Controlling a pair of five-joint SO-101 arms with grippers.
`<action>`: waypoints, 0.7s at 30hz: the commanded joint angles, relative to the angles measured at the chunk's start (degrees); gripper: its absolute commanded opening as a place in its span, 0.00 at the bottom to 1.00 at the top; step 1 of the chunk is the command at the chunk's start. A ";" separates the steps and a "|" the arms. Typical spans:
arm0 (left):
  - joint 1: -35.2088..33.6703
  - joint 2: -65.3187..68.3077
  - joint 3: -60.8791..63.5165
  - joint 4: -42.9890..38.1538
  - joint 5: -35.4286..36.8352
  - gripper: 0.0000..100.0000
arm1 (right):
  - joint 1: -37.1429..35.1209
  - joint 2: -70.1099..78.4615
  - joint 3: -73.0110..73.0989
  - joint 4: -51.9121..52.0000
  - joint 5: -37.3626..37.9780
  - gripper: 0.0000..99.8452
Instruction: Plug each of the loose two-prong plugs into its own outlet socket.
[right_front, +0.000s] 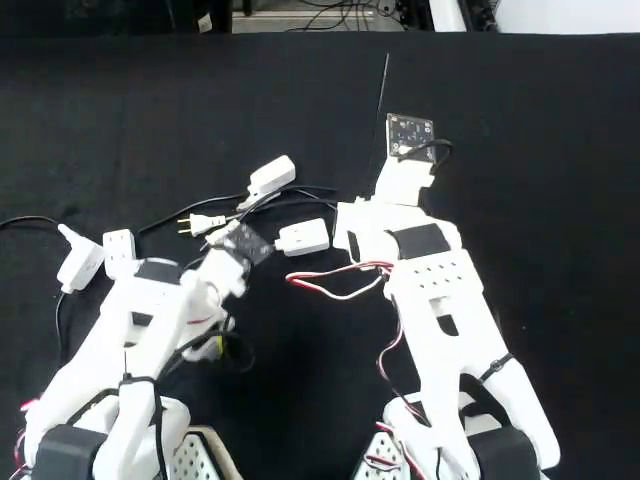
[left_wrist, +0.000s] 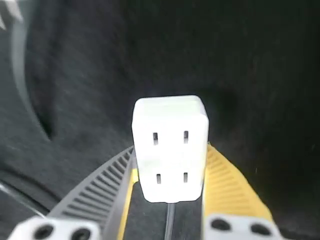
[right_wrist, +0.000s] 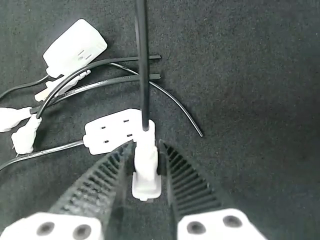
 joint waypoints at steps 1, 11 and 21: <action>1.71 -1.23 -8.13 -1.49 1.93 0.15 | 0.97 0.13 -2.51 0.00 0.35 0.01; 7.96 19.96 -18.33 -4.48 1.93 0.15 | 1.14 0.13 -2.51 0.00 0.35 0.01; 4.26 22.15 -21.41 -2.99 5.27 0.32 | 0.79 0.13 -2.42 0.18 1.67 0.01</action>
